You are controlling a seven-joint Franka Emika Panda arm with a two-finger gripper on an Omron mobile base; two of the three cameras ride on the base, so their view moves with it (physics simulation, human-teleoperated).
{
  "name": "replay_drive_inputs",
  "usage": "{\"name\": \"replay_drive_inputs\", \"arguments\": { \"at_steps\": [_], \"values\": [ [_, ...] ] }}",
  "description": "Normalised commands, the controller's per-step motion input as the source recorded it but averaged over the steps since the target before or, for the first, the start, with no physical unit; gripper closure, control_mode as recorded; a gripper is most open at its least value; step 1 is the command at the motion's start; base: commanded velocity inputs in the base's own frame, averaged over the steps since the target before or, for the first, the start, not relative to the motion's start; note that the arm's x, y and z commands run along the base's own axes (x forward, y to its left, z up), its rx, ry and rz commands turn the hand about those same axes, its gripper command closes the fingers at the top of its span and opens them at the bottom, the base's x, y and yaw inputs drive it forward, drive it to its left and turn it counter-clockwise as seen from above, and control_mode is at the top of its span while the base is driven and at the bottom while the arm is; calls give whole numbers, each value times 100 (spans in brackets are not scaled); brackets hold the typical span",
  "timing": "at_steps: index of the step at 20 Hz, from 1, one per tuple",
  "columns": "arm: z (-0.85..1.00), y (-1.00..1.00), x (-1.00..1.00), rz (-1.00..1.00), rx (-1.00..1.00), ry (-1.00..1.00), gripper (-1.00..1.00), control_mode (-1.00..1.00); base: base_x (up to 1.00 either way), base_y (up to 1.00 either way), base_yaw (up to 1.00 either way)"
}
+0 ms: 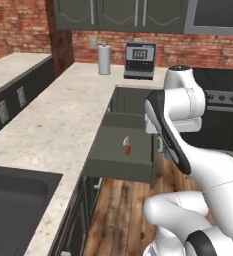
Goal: Pick up the metallic utensils from the counter and place them in the open drawer. Make sure not to pick up any wooden utensils.
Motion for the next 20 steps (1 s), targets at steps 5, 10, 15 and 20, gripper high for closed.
{"name": "replay_drive_inputs", "arguments": {
  "at_steps": [5,10,15,20],
  "values": [
    [0,0,0,0,0,0,100,100,30,22,-2],
    [0,0,0,0,0,0,100,100,72,2,0],
    [0,0,0,0,0,0,100,100,59,3,0],
    [0,0,0,0,0,0,100,100,27,13,-3]
  ]
}}
